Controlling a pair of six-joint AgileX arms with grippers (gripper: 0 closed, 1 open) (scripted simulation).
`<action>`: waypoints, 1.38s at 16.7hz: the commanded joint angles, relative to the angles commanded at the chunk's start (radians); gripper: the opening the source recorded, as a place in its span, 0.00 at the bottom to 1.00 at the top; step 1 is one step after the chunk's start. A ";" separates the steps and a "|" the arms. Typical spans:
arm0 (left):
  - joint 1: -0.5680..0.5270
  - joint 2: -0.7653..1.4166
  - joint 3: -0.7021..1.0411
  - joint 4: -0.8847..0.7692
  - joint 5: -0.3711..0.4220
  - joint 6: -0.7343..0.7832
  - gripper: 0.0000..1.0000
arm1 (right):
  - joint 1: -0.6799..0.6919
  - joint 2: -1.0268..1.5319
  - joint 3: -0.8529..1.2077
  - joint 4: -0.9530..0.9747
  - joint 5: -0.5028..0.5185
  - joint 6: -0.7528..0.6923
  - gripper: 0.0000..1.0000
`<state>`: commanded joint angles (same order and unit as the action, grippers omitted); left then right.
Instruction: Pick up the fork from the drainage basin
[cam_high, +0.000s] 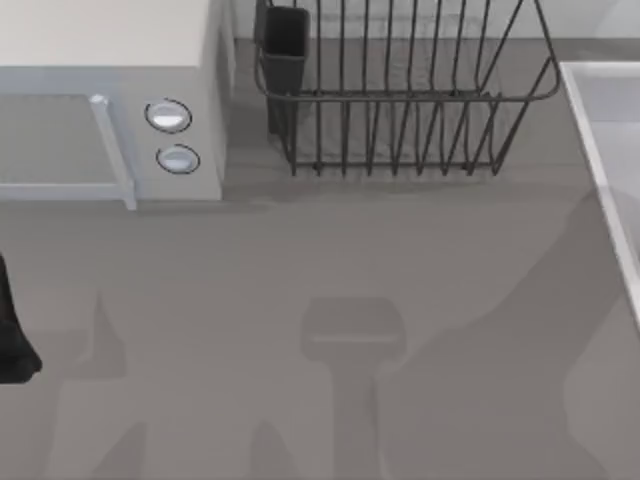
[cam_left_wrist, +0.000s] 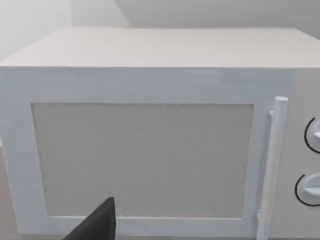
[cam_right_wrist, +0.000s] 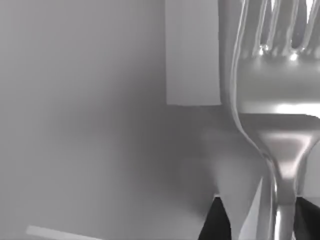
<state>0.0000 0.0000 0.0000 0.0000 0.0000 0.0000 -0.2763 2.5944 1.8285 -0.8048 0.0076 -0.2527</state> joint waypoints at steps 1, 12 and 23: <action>0.000 0.000 0.000 0.000 0.000 0.000 1.00 | 0.000 0.000 0.000 0.000 0.000 0.000 0.00; 0.000 0.000 0.000 0.000 0.000 0.000 1.00 | 0.002 -0.071 0.070 -0.087 -0.012 0.009 0.00; 0.000 0.000 0.000 0.000 0.000 0.000 1.00 | 0.001 -0.212 0.322 -0.489 -0.014 0.007 0.00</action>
<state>0.0000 0.0000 0.0000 0.0000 0.0000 0.0000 -0.2751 2.3828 2.1500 -1.2934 -0.0062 -0.2458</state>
